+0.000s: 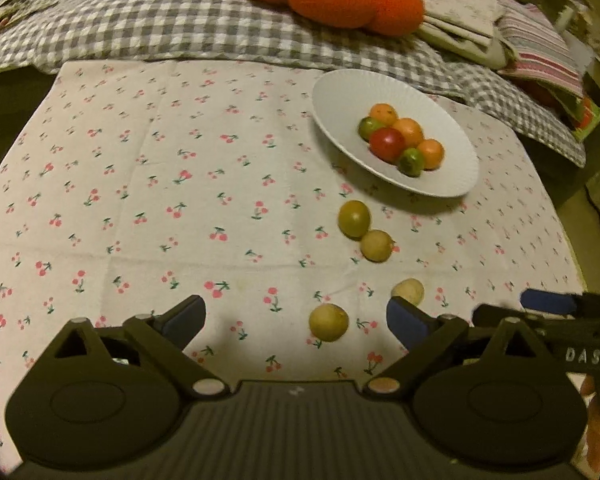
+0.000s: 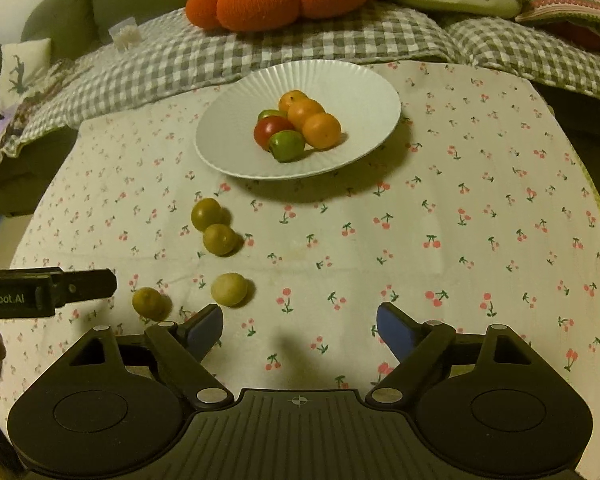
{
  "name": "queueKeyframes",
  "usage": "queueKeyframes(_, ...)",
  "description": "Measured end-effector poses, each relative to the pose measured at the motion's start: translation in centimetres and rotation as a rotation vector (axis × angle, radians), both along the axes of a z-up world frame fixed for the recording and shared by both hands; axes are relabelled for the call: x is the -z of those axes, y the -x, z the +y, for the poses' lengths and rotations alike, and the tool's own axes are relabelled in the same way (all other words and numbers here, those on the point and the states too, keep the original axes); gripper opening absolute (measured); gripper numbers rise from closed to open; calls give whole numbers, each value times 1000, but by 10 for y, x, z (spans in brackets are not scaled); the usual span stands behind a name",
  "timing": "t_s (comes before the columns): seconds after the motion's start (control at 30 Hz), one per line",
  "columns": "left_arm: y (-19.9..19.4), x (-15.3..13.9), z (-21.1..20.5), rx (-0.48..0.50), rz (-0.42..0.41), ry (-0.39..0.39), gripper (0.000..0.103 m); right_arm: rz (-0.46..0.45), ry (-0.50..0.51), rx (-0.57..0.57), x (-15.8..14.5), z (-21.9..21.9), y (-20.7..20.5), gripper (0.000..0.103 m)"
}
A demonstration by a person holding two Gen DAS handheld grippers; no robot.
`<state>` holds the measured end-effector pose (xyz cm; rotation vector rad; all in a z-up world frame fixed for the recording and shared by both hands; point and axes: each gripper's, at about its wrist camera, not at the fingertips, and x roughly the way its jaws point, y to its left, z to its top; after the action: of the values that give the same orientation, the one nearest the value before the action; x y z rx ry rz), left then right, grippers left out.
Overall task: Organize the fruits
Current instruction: 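Withdraw both grippers toward the remaining yellow-green fruits, then grasp a yellow-green fruit with the right gripper while the left grasps another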
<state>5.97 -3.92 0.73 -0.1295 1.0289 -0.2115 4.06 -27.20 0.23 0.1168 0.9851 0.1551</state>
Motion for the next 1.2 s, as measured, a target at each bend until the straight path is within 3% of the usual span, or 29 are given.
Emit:
queueKeyframes(0.5, 12, 25, -28, 188, -74, 24, 96, -13, -71, -3, 9, 8, -8, 85)
queueKeyframes(0.67, 11, 35, -37, 237, -106, -4, 86, -24, -69, -37, 14, 15, -10, 81)
queueKeyframes(0.97, 11, 47, -45, 275, -152, -70, 69, -27, -48, -90, 25, 31, -13, 51)
queueKeyframes(1.03, 10, 48, -44, 274, -168, -82, 61, -23, -42, -97, 28, 35, -14, 40)
queueKeyframes(1.1, 9, 47, -44, 282, -182, -90, 45, -26, -28, -109, 30, 40, -16, 33)
queueKeyframes(1.2, 6, 47, -42, 287, -188, -96, 35, -30, -9, -127, 32, 46, -17, 22)
